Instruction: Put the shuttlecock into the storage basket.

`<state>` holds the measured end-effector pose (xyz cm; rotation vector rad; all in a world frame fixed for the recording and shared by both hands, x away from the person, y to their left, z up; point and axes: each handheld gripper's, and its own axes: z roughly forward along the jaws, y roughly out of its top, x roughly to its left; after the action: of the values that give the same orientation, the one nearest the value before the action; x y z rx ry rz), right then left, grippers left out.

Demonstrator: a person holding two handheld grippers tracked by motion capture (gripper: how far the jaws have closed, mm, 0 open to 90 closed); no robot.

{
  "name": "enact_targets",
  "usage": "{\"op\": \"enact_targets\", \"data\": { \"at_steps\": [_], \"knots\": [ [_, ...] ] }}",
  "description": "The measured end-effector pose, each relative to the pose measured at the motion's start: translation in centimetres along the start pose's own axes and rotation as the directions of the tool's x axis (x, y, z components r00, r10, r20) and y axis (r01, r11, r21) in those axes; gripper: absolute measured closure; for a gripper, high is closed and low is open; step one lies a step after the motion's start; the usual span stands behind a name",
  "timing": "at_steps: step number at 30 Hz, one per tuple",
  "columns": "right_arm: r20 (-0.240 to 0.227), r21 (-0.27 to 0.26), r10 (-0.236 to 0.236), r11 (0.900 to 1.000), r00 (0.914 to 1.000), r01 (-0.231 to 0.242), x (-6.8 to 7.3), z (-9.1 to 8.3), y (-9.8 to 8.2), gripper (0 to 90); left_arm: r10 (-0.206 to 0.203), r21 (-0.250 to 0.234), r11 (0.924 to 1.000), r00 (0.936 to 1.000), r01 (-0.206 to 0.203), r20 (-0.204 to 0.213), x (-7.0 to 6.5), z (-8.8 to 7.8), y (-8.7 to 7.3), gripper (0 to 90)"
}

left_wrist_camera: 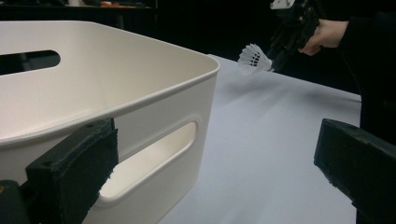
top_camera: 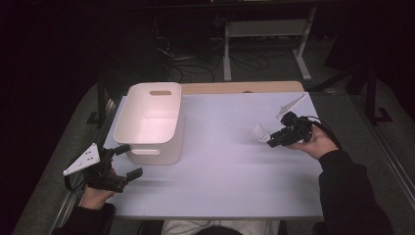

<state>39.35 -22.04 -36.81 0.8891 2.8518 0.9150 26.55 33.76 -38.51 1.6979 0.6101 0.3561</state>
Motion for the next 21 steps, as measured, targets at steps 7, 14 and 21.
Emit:
{"op": "enact_targets", "data": {
  "at_steps": [7, 14, 21],
  "knots": [
    [0.012, -0.036, -0.007, 0.999, 0.9999, 0.007, 0.8, -0.9, 1.0, 64.4, -0.001, -0.003, 1.0000, 1.0000, 0.001, 0.001, 0.0, 0.0, 0.0, 0.0],
    [0.034, -0.079, -0.015, 0.997, 0.9993, 0.018, 2.2, -1.6, 1.5, 64.4, -0.002, -0.004, 1.0000, 1.0000, 0.002, 0.002, 0.0, 0.0, 0.0, 0.0],
    [0.026, -0.094, -0.014, 0.995, 0.9996, 0.017, 3.3, -1.6, 2.6, 64.4, -0.003, -0.005, 1.0000, 1.0000, 0.003, 0.002, 0.0, 0.0, 0.0, 0.0]
  ]
}}
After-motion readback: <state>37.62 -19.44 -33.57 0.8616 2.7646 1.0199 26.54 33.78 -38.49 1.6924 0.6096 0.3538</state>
